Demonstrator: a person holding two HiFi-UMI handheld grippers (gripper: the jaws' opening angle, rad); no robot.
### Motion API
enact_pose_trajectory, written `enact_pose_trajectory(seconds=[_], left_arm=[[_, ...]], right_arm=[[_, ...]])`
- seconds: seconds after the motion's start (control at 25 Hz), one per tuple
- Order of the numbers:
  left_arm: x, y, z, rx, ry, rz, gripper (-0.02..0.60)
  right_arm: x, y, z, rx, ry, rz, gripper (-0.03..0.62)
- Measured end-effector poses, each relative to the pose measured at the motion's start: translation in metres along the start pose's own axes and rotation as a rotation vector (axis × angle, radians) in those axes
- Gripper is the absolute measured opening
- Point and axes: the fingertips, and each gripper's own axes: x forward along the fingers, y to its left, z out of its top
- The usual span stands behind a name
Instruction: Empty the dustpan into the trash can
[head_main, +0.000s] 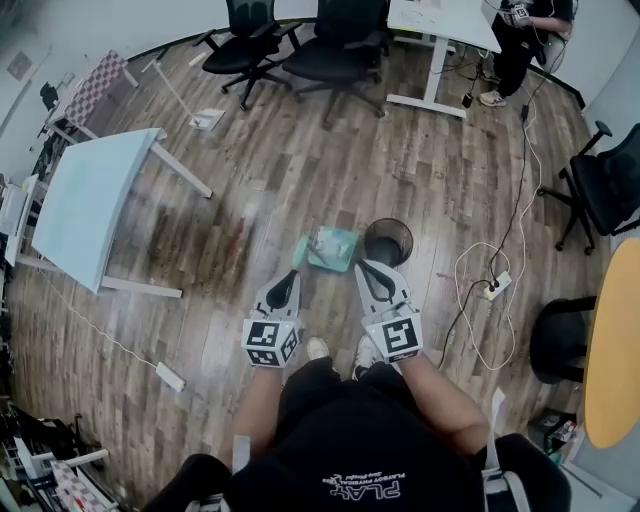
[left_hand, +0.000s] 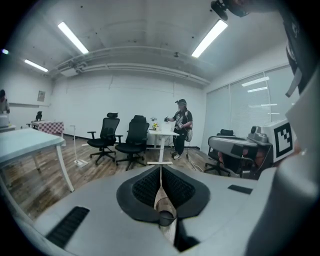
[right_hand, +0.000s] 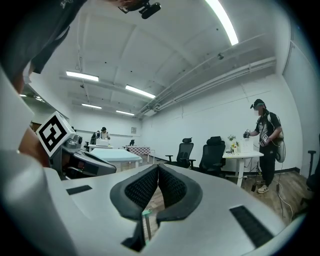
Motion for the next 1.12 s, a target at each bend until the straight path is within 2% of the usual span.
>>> enact_pose_trajectory(seconds=[0.16,0.44,0.84,1.12], left_arm=[[0.013,0.025,-0.01,-0.046,0.021,0.002,0.023],[0.046,0.057,-0.008,-0.025,0.047,-0.048,0.023],[0.09,0.117,-0.023,-0.075,0.093,-0.135,0.023],[0.122,0.126,-0.048,-0.121,0.157,-0.18,0.023]], right_arm=[[0.021,-0.001,-0.009,-0.002,0.016,-0.007,0.023],[0.063,-0.008,-0.015,-0.048,0.059,-0.02,0.023],[0.124,-0.014,-0.024,-0.092,0.115,-0.144,0.023],[0.137,-0.024,-0.044,-0.077,0.162,-0.193,0.023]])
